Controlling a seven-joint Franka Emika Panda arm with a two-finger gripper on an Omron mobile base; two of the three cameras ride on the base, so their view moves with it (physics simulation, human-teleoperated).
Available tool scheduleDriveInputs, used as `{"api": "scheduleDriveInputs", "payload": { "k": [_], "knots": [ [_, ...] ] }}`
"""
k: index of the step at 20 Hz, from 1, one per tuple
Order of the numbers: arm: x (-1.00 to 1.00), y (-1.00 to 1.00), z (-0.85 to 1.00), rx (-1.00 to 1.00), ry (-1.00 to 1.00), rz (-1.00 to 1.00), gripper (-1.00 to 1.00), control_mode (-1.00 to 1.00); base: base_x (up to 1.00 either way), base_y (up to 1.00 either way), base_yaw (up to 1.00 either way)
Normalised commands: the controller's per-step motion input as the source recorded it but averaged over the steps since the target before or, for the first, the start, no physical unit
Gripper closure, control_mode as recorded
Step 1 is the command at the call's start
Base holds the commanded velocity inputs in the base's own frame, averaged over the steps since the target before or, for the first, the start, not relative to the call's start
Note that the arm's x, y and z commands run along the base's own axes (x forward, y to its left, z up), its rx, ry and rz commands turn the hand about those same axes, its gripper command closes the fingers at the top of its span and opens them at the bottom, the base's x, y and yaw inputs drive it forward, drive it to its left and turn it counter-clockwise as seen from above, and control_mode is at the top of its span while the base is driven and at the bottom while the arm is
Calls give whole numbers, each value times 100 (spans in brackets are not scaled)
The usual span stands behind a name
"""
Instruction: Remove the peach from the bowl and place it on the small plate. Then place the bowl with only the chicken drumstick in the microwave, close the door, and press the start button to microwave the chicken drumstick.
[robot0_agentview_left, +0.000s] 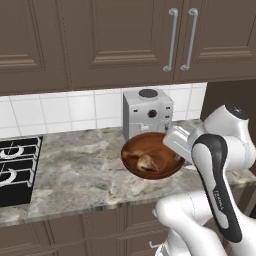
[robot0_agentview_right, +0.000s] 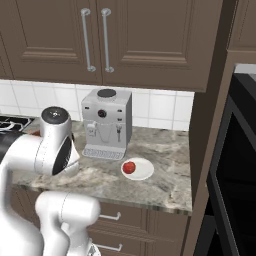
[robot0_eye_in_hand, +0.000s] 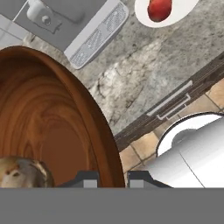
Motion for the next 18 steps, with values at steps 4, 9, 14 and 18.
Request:
{"api": "scheduleDriveInputs", "payload": {
  "k": [4,9,14,18],
  "knots": [
    [-35,0,-20,0,-2,0,100,-100,0,0,0],
    [-5,10,-35,-3,9,0,100,-100,0,0,0],
    [-10,2,-7,0,0,0,100,100,-79,16,0],
    [0,0,0,0,0,0,100,100,-100,3,0]
  ]
}}
